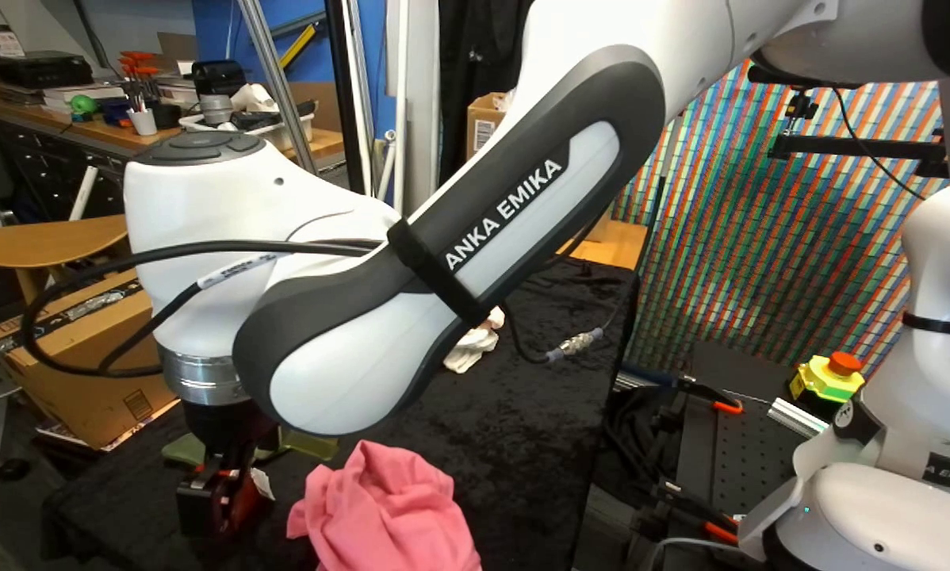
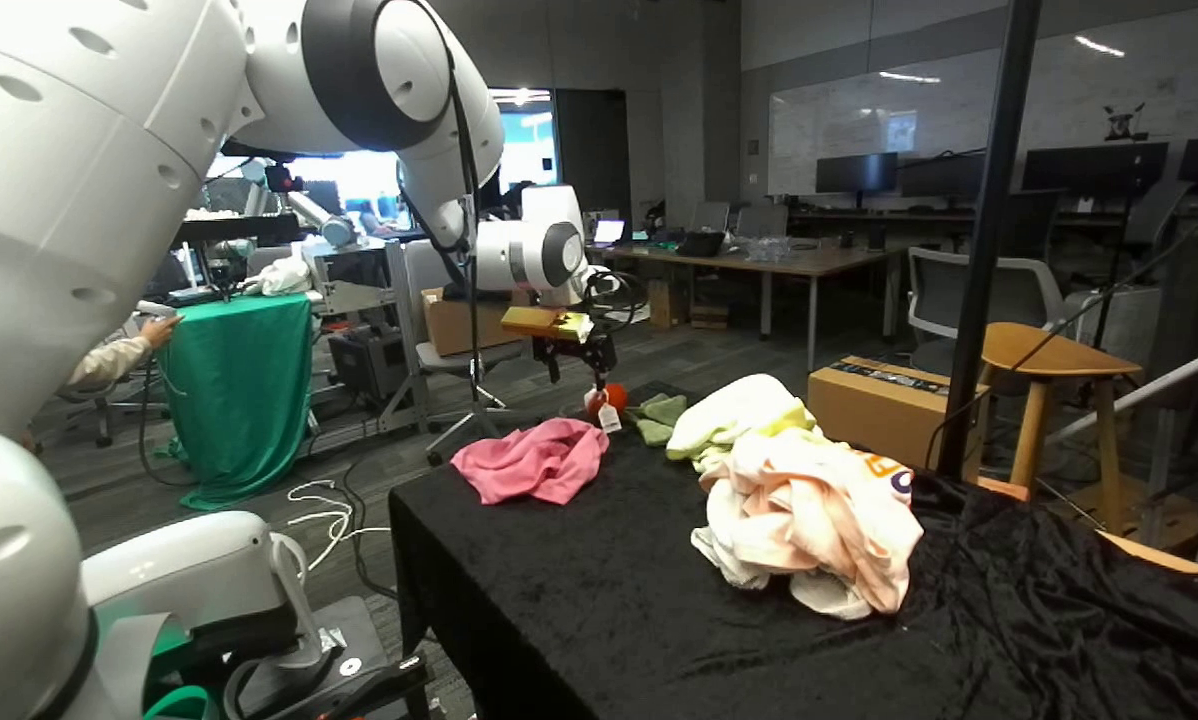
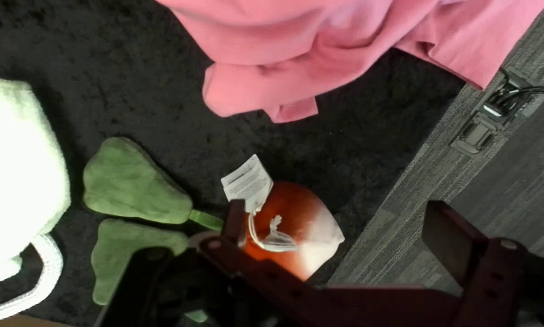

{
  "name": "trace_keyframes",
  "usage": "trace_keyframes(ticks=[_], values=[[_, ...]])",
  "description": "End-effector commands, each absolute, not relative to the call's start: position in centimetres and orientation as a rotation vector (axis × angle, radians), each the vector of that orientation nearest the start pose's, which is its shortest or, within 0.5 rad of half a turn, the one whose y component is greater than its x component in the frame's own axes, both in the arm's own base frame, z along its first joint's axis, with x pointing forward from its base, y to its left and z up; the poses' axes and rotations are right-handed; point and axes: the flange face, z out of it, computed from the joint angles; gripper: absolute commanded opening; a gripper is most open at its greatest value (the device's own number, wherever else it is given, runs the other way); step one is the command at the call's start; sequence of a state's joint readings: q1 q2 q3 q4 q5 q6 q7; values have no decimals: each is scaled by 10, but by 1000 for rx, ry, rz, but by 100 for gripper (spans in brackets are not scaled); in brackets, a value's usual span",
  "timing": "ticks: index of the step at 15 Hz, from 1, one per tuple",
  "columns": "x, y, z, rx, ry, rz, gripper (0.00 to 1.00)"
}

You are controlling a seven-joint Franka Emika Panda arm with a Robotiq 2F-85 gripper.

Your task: Pile the t-shirts, towels, rope and radish together

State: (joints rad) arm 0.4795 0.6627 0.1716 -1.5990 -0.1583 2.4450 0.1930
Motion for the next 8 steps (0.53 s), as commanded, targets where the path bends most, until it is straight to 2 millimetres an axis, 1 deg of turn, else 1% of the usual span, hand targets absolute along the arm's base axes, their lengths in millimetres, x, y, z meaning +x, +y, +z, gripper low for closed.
trace_keyframes(ticks=[1,2,3,5,7,8], values=[[586,428,272,-2959,-774,-349,100],[586,429,274,-2958,-771,-355,100],[590,431,269,-2965,-779,-360,100],[591,434,274,-2973,-789,-368,100],[597,437,268,-2989,-797,-375,100],[597,439,271,-2991,-801,-374,100]])
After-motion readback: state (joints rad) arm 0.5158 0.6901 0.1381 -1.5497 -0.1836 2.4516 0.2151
